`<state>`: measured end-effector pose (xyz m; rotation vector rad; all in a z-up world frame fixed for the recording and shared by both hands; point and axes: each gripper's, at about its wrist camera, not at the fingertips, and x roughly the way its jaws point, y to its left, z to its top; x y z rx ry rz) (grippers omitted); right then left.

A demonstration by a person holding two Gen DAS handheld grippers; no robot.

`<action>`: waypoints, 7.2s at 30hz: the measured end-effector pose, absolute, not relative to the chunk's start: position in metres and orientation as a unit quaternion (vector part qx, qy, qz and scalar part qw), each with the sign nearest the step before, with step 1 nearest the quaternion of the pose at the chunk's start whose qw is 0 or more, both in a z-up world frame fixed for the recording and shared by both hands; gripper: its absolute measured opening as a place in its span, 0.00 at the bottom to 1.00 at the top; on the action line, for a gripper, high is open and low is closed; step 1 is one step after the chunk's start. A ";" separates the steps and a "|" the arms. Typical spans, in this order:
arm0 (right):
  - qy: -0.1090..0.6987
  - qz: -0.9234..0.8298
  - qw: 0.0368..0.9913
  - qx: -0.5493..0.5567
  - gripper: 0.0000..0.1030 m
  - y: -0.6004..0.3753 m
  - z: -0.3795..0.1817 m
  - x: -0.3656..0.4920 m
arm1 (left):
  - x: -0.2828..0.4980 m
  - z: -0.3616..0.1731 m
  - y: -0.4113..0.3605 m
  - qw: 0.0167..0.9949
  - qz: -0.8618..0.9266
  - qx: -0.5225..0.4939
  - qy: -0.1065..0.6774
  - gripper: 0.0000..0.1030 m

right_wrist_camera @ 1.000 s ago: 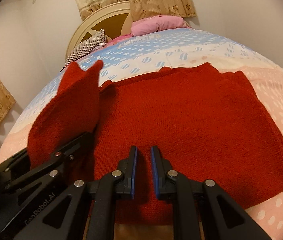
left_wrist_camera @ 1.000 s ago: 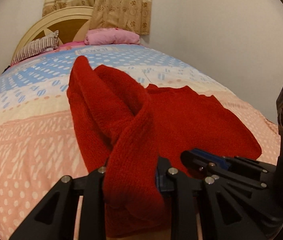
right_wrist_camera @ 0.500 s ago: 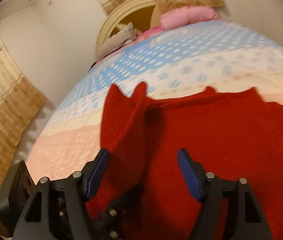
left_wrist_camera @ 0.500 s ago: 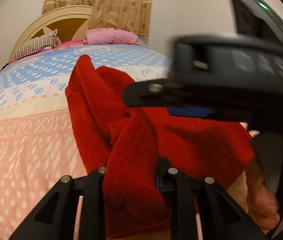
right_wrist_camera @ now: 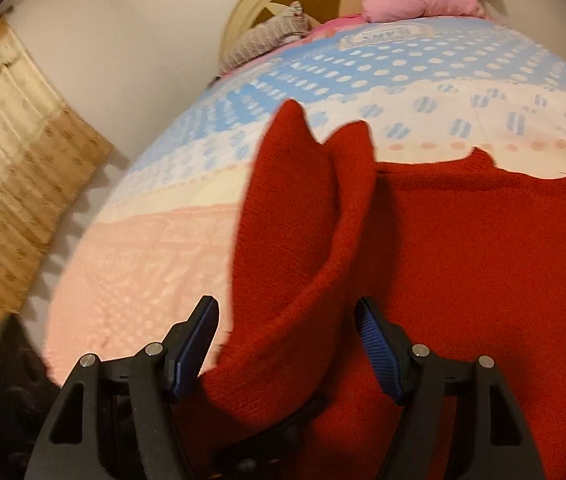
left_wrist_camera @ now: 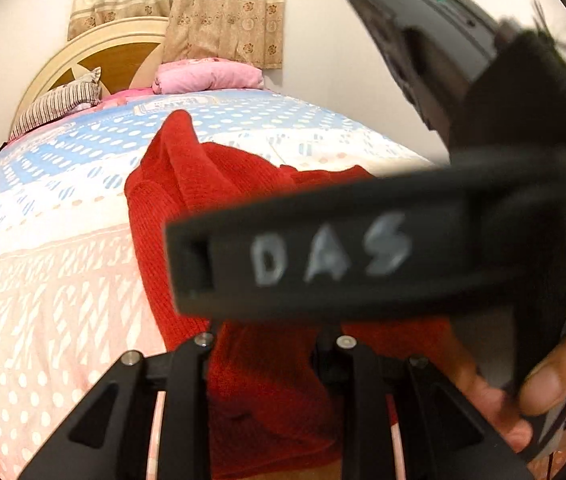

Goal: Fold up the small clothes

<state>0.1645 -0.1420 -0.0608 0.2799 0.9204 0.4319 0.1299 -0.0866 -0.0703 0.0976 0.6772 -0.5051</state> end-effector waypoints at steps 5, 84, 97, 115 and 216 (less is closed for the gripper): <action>0.421 0.192 0.874 0.150 0.34 -0.149 -0.063 0.157 | 0.131 -0.070 -0.079 0.904 -0.266 0.015 0.334 0.30; 0.363 0.105 0.899 0.220 0.45 -0.324 -0.060 0.116 | 0.108 -0.070 -0.207 0.871 -0.336 0.061 0.354 0.30; 0.362 0.032 0.915 0.175 0.09 -0.353 -0.056 0.150 | 0.102 -0.066 -0.240 0.867 -0.344 0.115 0.341 0.36; 0.342 -0.084 0.920 0.174 0.49 -0.376 -0.045 0.035 | 0.065 -0.047 -0.119 0.870 -0.341 0.047 0.353 0.75; 0.378 -0.010 0.901 0.212 0.65 -0.350 -0.090 0.130 | 0.227 -0.092 -0.129 0.857 -0.266 -0.088 0.433 0.79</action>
